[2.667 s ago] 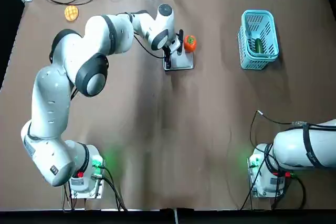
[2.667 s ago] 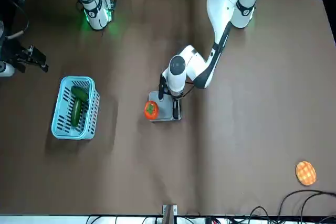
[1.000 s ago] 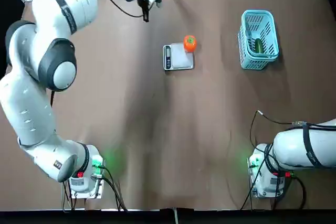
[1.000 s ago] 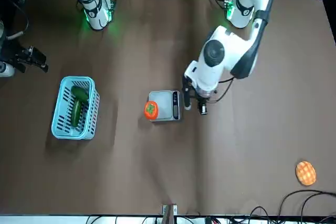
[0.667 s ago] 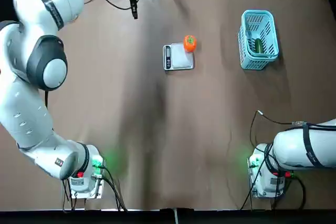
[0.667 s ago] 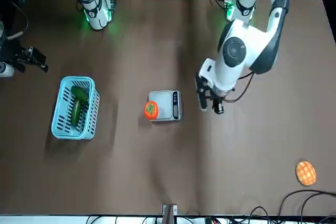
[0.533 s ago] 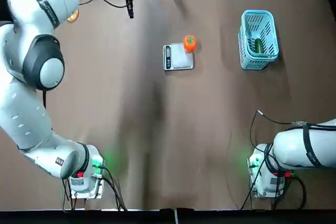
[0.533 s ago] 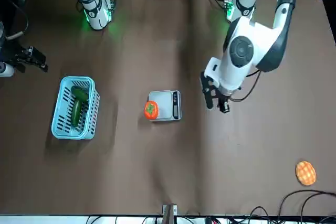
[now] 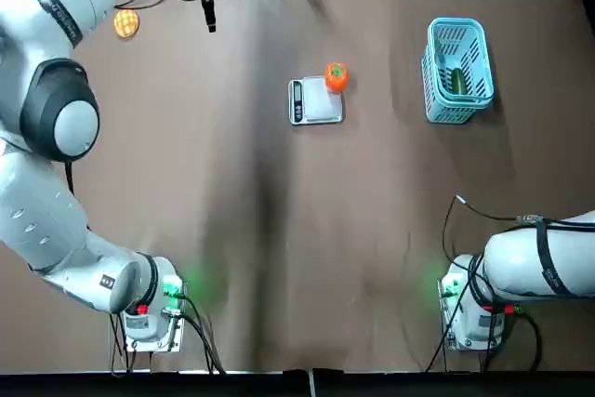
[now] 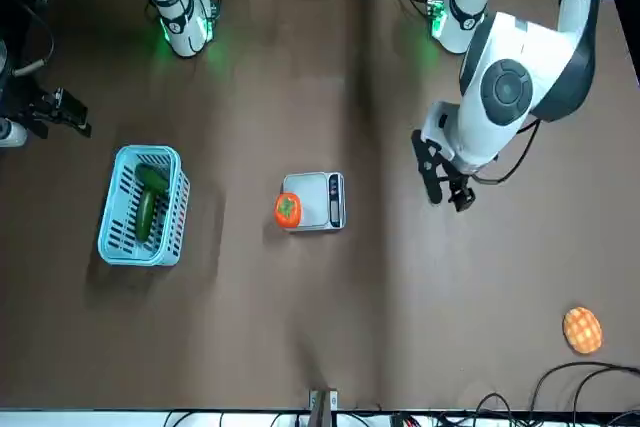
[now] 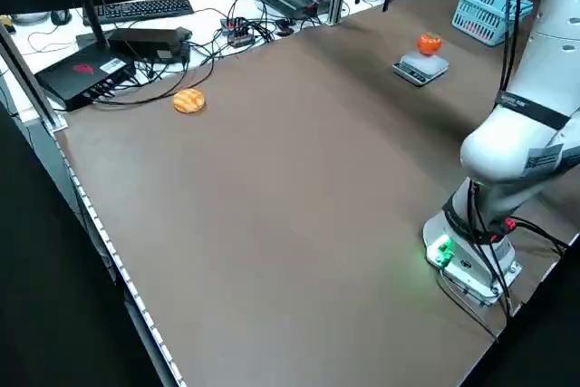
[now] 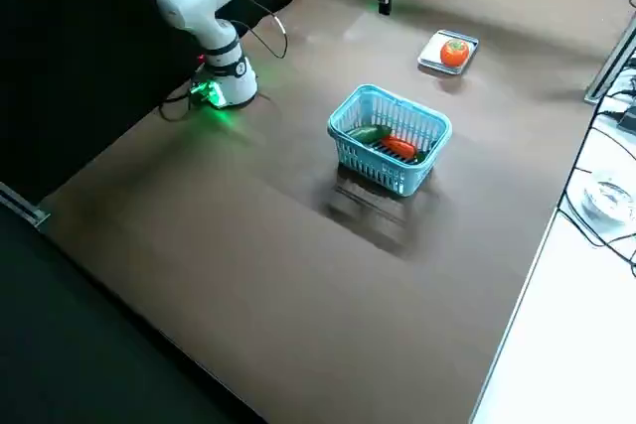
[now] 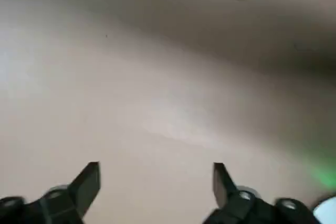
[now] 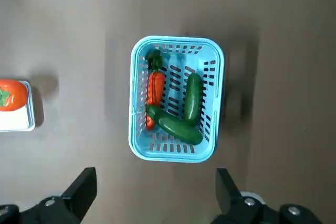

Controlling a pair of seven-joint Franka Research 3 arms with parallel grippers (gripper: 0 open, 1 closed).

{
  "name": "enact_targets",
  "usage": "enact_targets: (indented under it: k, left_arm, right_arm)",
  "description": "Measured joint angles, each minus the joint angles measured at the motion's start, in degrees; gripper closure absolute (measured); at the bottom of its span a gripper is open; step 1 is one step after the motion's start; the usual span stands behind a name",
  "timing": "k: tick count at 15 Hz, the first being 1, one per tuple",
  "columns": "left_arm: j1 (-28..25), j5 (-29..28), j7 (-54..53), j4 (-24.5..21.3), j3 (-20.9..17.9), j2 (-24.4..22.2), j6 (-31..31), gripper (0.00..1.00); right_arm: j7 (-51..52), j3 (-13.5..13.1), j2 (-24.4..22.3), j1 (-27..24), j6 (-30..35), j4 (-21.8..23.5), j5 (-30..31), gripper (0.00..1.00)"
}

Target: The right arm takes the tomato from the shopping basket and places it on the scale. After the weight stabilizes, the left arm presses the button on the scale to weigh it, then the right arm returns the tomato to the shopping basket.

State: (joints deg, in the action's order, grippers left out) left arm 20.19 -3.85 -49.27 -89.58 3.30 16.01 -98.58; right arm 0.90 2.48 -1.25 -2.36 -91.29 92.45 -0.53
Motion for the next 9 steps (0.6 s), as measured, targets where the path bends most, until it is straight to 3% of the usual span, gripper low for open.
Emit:
enact_targets:
  k: [1,9]
  left_arm:
    - [-0.19,0.00,0.03,0.00,-0.08,-0.56,1.36,0.00]
    - [-7.06,-0.06,0.36,0.00,-0.41,-4.50,9.54,0.00]
  right_arm:
    - [0.00,0.00,0.00,0.00,0.00,0.00,0.00,0.00]
    - [-0.02,-0.02,0.04,0.00,0.41,0.00,0.00,0.00]
